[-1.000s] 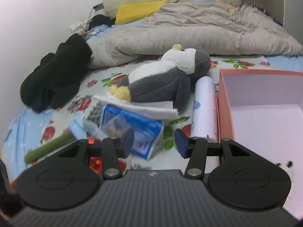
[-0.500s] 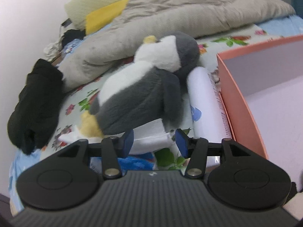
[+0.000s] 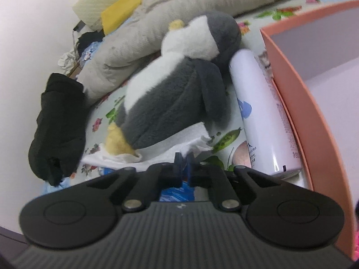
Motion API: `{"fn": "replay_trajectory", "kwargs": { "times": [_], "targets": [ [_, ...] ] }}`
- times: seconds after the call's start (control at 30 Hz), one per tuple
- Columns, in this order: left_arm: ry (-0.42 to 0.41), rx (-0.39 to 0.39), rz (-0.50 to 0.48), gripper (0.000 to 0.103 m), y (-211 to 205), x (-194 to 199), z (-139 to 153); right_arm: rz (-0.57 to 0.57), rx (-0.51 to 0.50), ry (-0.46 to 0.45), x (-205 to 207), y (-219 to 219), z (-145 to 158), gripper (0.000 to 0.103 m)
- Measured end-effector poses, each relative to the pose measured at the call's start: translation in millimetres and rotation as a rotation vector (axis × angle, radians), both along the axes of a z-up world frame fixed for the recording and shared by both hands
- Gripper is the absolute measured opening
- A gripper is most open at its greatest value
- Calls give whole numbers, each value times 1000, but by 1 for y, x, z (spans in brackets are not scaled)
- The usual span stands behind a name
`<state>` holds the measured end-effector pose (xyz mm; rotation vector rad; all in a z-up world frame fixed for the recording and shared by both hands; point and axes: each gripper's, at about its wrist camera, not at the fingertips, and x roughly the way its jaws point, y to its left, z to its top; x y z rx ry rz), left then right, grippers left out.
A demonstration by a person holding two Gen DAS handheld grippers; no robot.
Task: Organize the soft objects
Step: 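Grasp the white tissue with the right gripper while the left gripper pinches the red tea packet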
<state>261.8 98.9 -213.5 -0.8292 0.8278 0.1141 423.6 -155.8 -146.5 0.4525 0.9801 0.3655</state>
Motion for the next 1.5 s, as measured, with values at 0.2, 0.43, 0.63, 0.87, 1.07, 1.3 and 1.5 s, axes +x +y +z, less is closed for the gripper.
{"fn": "replay_trajectory", "kwargs": {
  "times": [0.2,0.43,0.63,0.87,1.07,1.3,1.5],
  "targets": [
    [-17,43,-30,22,-5,-12,21,17,-8,-71,-23,-5,29,5],
    [-48,46,-48,19,-11,-50,42,22,-37,-156,-64,-15,60,5],
    [-49,37,-77,19,-20,-88,51,17,-79,-221,-110,-27,79,5],
    [-10,35,-143,19,-26,-120,53,22,-158,-246,-170,-38,72,5],
    [51,56,-173,19,-19,-135,45,84,-233,-223,-216,-36,47,5],
    [84,46,-154,20,-4,-144,32,166,-264,-128,-253,-29,11,5],
    [114,95,-144,22,-5,-147,37,218,-239,-67,-266,-31,-4,10]
  ]
}}
